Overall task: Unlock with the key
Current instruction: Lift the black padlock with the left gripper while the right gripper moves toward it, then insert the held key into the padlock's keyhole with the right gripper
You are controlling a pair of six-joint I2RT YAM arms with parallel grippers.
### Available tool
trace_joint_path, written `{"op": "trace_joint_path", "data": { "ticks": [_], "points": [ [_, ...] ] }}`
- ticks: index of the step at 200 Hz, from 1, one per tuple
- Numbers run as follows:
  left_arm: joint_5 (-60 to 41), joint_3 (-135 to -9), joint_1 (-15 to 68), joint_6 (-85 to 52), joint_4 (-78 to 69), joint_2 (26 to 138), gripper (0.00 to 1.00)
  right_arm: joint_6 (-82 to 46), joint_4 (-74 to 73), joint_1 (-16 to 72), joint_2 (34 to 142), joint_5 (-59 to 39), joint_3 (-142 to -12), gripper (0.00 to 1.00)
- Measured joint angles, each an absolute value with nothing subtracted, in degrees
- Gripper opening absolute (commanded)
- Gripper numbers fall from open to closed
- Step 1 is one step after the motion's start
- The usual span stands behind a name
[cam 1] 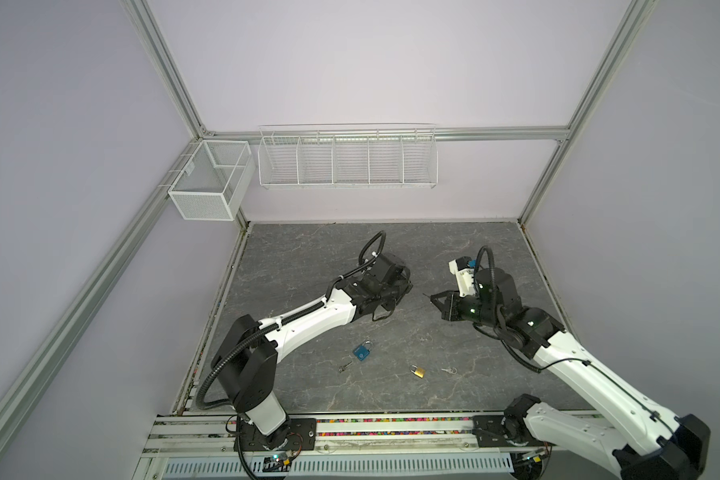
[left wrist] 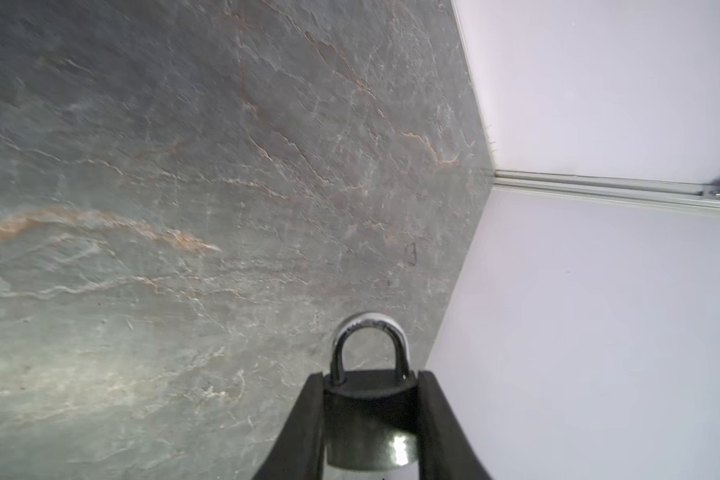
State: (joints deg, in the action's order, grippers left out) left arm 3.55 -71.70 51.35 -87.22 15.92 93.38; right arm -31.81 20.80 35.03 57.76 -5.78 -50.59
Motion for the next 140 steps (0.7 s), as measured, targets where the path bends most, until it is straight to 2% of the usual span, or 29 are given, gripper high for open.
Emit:
{"op": "trace_joint_path", "data": {
  "ticks": [73,140],
  "points": [
    [3.81,-66.89,52.84,-94.37,8.71,85.52,0.09,-31.68,14.20,39.13,60.01,3.18,-50.61,0.06],
    [4.69,-66.30,52.90,-95.79,8.16,85.19,0.08,-31.05,13.02,42.89,61.06,7.92,-50.63,0.06]
  ]
}}
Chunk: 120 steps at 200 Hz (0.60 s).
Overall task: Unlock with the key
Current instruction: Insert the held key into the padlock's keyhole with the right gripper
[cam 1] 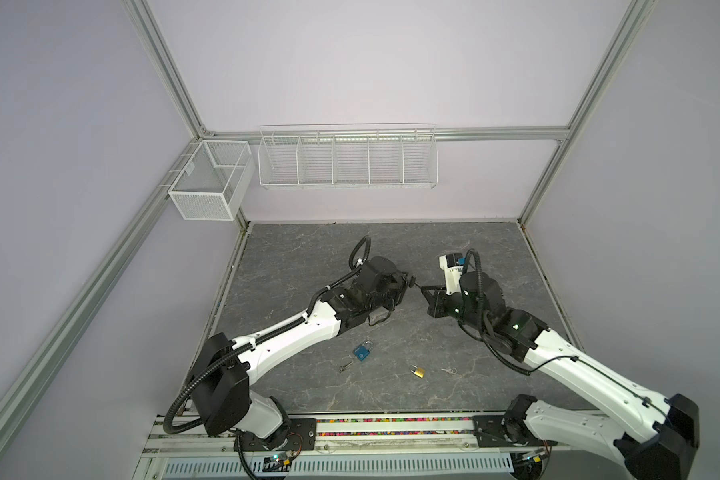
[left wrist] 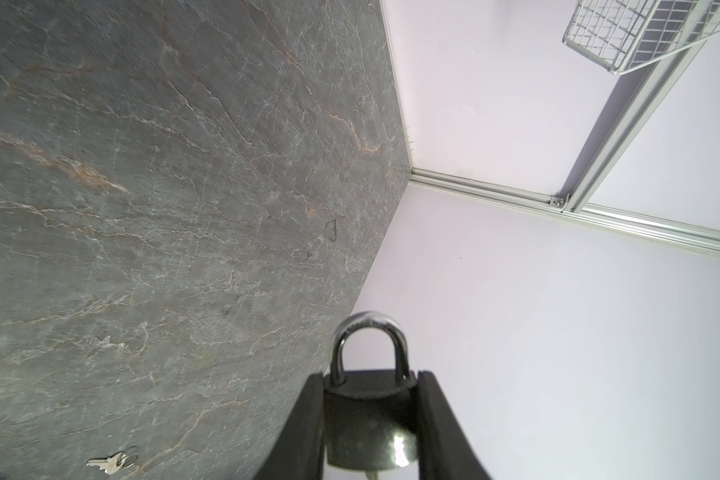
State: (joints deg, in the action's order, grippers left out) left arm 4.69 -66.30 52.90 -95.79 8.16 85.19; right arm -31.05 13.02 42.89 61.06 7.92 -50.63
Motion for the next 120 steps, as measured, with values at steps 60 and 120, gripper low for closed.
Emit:
{"op": "trace_joint_path", "data": {
  "ticks": [60,120],
  "points": [
    [5.58,-66.30,53.06,-95.79,8.34,85.19,0.08,-30.04,13.04,44.10,61.84,11.00,-51.68,0.07],
    [6.63,-66.30,53.19,-95.85,8.71,85.19,0.07,-29.95,13.02,44.80,63.09,11.77,-52.73,0.06]
  ]
}}
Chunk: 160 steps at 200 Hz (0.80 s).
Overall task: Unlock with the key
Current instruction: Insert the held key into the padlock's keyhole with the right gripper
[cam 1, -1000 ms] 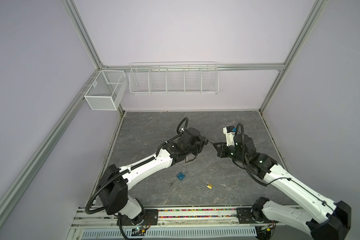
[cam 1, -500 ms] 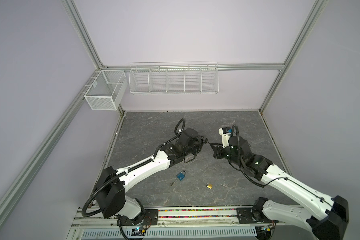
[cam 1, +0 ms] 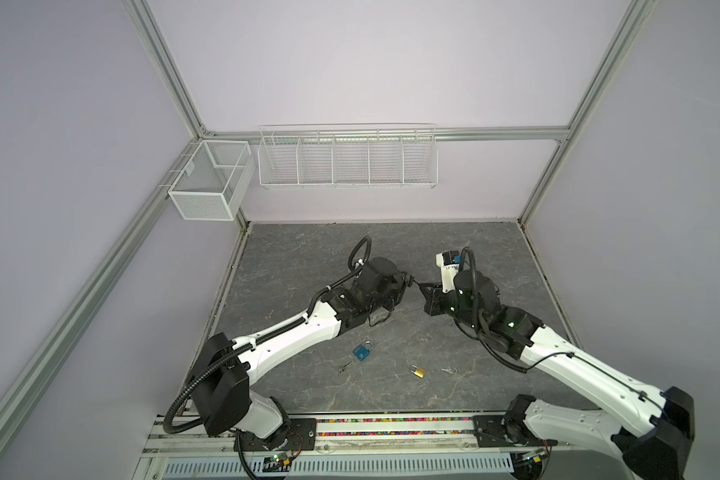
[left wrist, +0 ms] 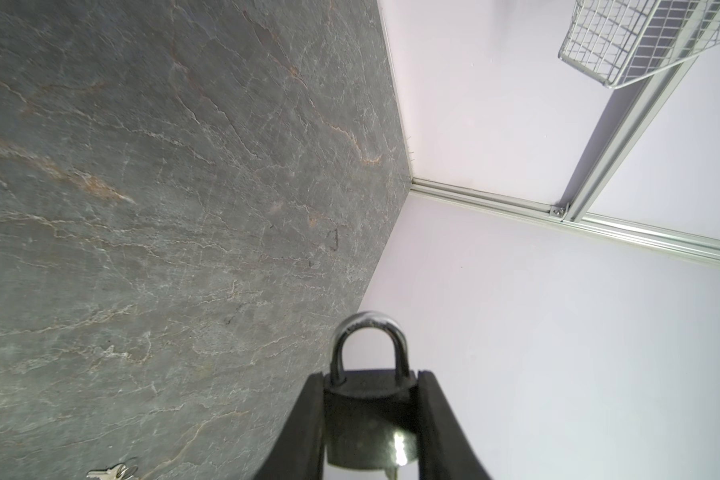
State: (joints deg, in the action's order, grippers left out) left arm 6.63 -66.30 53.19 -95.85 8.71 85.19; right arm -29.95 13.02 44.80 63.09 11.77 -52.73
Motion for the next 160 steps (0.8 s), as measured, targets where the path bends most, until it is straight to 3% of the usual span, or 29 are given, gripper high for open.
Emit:
{"op": "trace_joint_path", "data": {
  "ticks": [160],
  "points": [
    [7.25,-66.61,53.60,-97.23,9.80,85.19,0.05,-27.81,13.87,48.53,66.63,18.37,-54.76,0.06]
  ]
}}
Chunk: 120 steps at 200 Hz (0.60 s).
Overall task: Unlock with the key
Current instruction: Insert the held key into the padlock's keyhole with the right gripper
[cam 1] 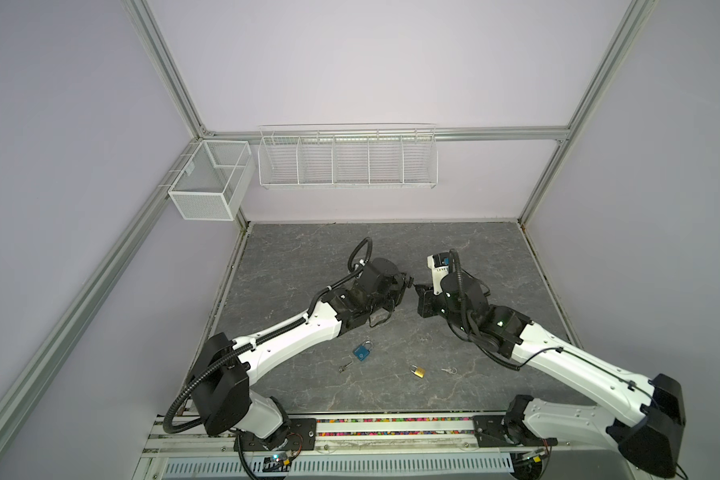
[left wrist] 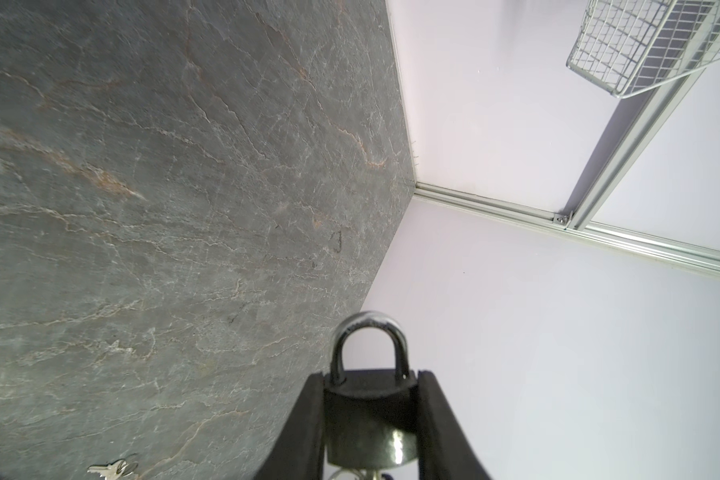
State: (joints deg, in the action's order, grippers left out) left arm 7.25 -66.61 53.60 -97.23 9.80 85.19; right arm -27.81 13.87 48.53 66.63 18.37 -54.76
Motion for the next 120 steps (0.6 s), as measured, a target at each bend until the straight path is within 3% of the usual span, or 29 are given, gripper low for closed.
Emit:
{"op": "trace_joint_path", "data": {
  "ticks": [120],
  "points": [
    [8.82,-67.70,54.28,-93.56,11.86,82.76,0.03,-35.09,18.55,44.95,69.14,7.77,-61.45,0.06]
  ]
}}
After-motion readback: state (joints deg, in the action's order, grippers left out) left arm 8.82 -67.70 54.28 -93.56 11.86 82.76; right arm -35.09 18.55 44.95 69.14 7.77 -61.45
